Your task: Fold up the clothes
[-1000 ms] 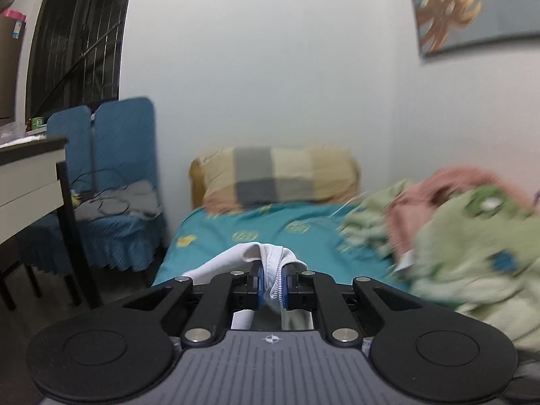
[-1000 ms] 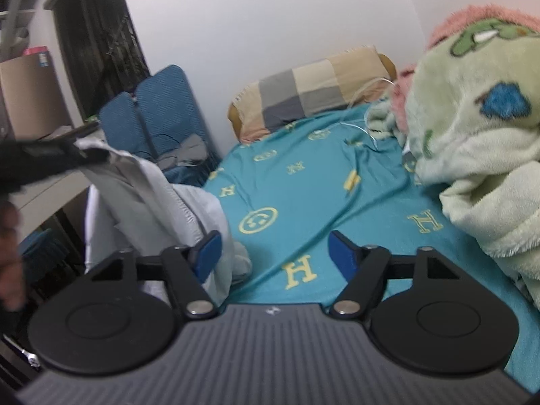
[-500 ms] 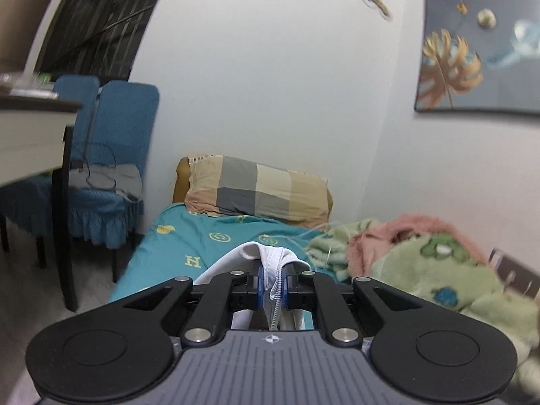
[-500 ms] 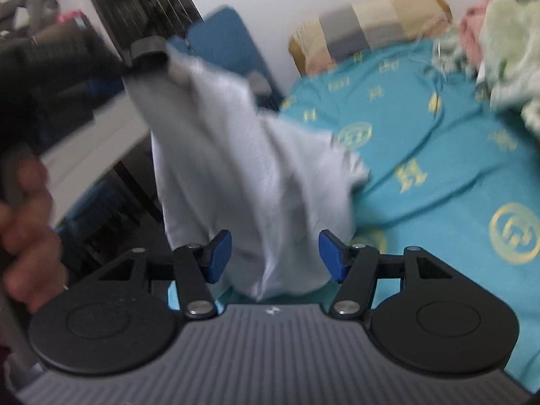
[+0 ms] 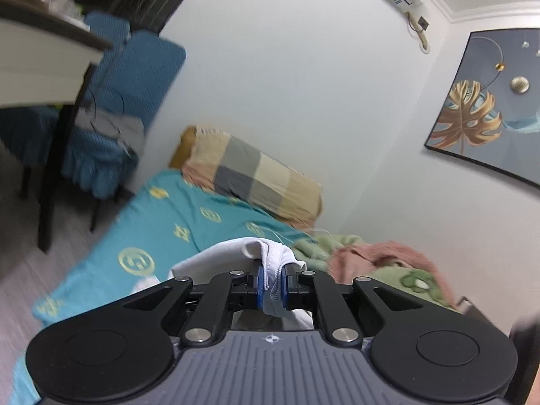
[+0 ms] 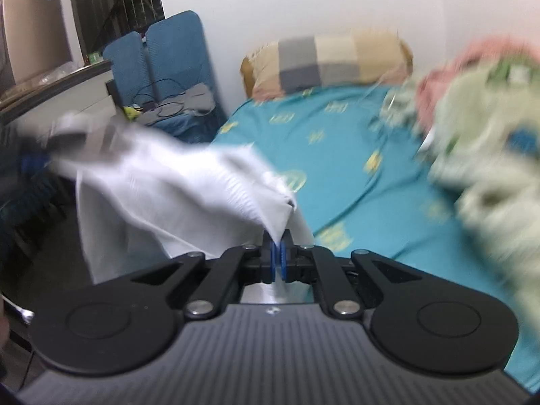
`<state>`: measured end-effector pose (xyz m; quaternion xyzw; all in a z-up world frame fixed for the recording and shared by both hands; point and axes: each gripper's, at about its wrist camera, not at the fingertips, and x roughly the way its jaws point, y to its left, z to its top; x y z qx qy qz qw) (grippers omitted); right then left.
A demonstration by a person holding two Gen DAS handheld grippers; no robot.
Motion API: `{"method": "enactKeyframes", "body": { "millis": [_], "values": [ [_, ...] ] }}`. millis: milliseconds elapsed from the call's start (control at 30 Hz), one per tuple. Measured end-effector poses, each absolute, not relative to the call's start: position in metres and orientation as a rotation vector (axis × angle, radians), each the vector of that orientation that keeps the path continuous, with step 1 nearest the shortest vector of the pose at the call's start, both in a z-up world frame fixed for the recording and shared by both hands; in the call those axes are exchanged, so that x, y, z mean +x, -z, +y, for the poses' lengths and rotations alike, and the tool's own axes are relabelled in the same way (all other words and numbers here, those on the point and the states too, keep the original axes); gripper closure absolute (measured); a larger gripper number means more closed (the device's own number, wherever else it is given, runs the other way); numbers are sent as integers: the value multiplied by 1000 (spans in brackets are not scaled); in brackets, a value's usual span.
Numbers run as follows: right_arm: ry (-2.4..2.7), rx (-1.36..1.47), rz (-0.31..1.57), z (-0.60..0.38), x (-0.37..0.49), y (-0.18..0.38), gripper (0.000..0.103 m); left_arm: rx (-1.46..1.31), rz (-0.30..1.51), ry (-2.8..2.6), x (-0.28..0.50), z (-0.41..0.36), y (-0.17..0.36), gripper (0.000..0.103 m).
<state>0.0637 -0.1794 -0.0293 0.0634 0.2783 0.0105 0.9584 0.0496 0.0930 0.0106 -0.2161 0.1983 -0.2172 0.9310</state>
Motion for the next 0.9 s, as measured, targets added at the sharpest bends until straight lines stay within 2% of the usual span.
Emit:
{"method": "enactKeyframes", "body": {
  "millis": [100, 200, 500, 667, 833, 900],
  "values": [
    [-8, 99, 535, -210, 65, -17, 97, -361, 485, 479, 47, 79, 2, 93],
    [17, 122, 528, -233, 72, -24, 97, -193, 550, 526, 40, 56, 14, 92],
    [-33, 364, 693, -267, 80, 89, 96, 133, 619, 509, 38, -4, 49, 91],
    [-96, 421, 723, -275, 86, 108, 96, 259, 622, 524, 39, -26, 61, 79],
    [-174, 517, 703, -281, 92, 107, 95, 382, 581, 564, 29, -43, 62, 57],
    [-199, 546, 698, -284, 94, 108, 95, 453, 551, 580, 25, -52, 65, 56]
  ]
}}
